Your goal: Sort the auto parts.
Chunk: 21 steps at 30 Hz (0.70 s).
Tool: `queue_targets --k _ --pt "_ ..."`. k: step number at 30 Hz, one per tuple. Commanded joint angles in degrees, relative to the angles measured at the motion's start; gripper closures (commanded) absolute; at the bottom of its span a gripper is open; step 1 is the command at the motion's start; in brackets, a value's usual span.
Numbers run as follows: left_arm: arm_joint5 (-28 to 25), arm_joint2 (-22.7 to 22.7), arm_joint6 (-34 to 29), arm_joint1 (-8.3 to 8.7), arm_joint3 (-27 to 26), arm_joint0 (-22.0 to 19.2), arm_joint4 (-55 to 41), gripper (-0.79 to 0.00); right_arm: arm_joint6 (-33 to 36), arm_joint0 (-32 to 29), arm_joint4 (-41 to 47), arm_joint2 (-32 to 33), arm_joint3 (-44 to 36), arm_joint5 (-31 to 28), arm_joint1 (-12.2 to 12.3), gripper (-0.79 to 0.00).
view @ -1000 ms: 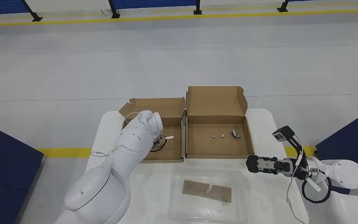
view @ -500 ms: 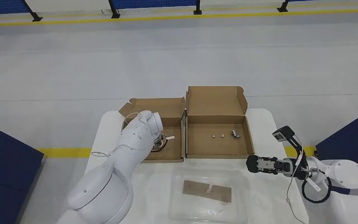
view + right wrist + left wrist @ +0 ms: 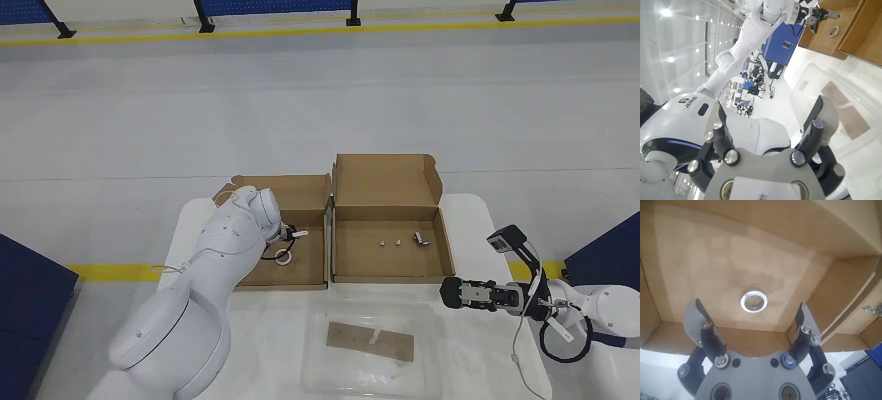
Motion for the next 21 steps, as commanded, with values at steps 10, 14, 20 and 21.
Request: queue_targets --k 10,14,20,21 --pt "-3.0 -0.8 -2.8 0.7 -0.5 -0.8 -0.7 -0.785 0.0 0.0 0.0 0.0 0.0 0.0 0.0 -0.785" --pt "-3.0 -0.8 -2.8 0.7 -0.5 -0.8 -0.7 -0.785 0.0 0.0 0.0 0.0 0.0 0.0 0.0 -0.785" --pt "-5.4 -3.1 -2.7 1.25 -0.6 -0.6 -5.1 -0.785 0.0 0.0 0.0 0.0 0.0 0.0 0.0 -0.785" --pt "-7.5 -4.3 -2.2 1.66 -0.6 -0.7 -7.1 -0.785 0.0 0.0 0.0 0.0 0.0 0.0 0.0 -0.785"
